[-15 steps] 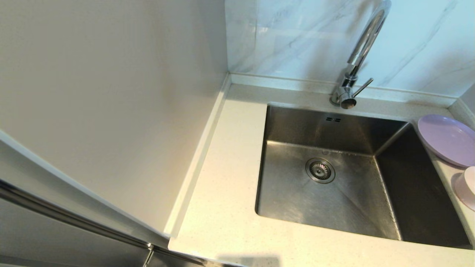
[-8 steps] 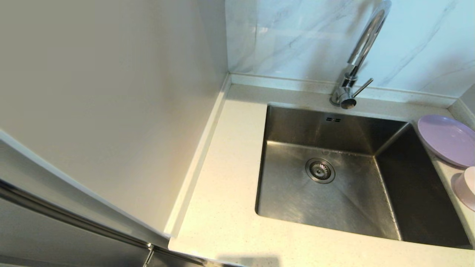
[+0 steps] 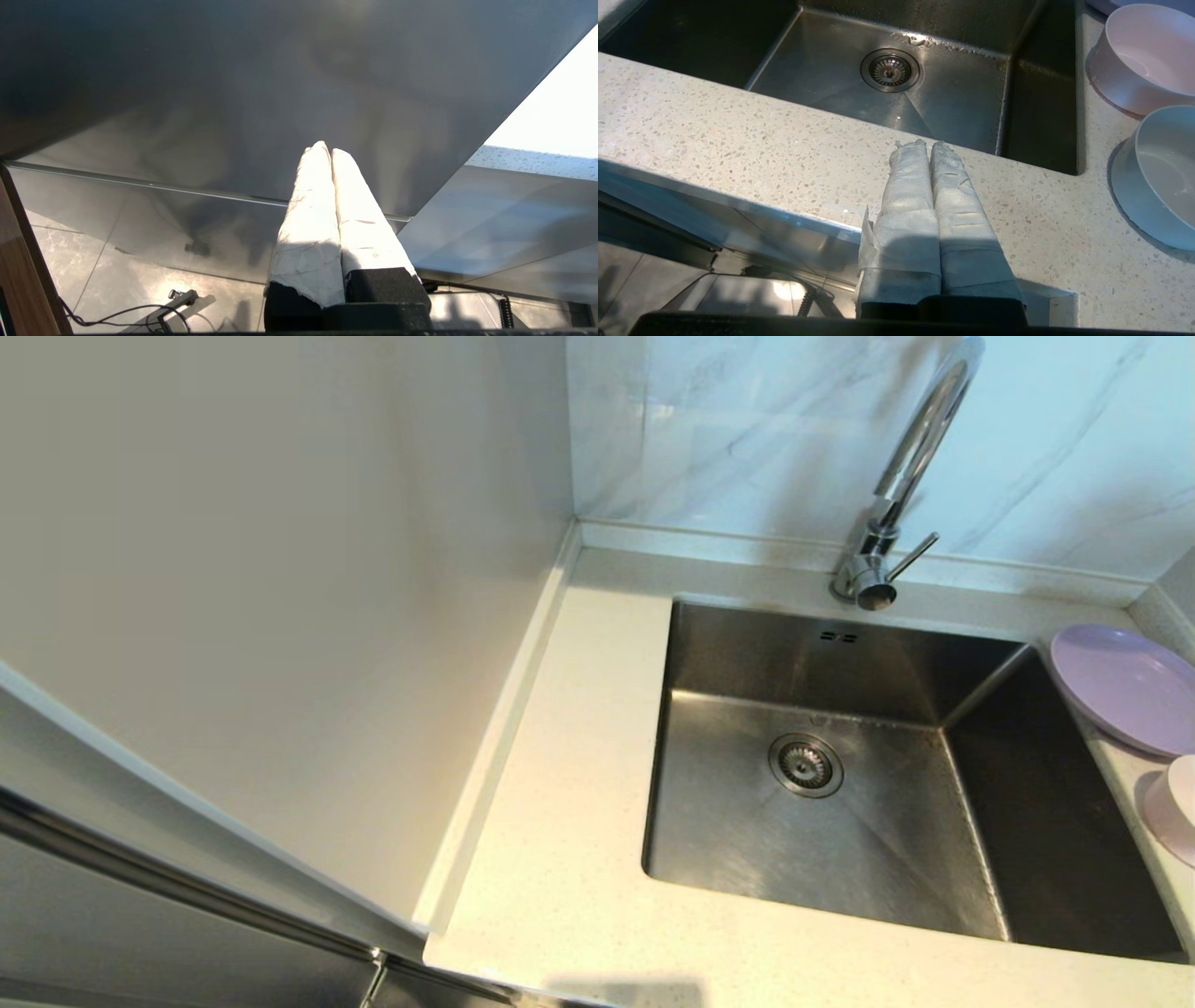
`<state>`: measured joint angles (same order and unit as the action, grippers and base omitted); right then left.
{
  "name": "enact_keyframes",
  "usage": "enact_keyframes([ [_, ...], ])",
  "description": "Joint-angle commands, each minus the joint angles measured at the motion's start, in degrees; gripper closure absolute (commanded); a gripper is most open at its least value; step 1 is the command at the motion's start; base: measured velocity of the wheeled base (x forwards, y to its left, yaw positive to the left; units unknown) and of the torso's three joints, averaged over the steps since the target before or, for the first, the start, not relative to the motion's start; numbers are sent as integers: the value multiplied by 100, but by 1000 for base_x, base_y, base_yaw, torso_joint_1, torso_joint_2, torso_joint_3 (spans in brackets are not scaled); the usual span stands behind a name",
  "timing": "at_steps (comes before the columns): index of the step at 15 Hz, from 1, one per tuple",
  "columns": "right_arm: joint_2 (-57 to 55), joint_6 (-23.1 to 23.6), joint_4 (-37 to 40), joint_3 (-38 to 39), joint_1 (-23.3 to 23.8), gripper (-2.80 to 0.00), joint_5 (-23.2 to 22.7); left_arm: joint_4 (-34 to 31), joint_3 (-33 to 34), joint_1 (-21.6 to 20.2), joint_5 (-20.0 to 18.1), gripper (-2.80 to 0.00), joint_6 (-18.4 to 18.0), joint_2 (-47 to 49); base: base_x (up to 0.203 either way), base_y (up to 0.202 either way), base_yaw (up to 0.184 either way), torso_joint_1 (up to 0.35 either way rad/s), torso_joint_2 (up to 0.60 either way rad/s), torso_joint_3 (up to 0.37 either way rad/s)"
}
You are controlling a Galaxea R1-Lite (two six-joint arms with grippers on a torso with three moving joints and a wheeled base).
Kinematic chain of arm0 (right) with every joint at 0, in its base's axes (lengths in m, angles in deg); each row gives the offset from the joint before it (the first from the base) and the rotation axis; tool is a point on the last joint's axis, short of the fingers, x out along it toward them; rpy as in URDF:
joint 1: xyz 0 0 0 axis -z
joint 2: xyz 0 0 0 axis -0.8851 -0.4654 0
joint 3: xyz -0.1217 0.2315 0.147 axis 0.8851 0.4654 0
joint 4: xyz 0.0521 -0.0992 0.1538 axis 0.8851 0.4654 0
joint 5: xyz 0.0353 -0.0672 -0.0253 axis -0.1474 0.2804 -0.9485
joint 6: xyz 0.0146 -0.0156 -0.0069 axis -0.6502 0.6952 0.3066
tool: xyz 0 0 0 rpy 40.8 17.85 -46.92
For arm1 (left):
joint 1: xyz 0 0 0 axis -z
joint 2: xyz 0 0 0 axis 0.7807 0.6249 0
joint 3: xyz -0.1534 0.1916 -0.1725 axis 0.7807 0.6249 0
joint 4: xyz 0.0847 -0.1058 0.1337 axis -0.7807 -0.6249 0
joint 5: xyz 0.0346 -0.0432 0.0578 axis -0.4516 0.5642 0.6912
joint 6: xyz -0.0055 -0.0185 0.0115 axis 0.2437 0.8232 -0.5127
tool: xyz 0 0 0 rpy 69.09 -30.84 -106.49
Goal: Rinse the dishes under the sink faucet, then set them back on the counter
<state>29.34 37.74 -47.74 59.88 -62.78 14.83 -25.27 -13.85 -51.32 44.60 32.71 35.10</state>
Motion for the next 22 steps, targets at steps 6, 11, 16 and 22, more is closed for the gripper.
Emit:
enact_keyframes([
  [6,-9,-204,55,53,-2,0,21,-2,0,0,3,0,0,0,0,0,0,0,0,0],
  [11,-16,-281,47,54,-2,0,38,-2,0,0,3,0,0,0,0,0,0,0,0,0],
  [16,-9,-281,47,48,-10,0,38,-2,0,0,3,0,0,0,0,0,0,0,0,0],
  [22,-9,-281,47,54,-10,0,38,-2,0,0,-6,0,0,0,0,0,0,0,0,0],
])
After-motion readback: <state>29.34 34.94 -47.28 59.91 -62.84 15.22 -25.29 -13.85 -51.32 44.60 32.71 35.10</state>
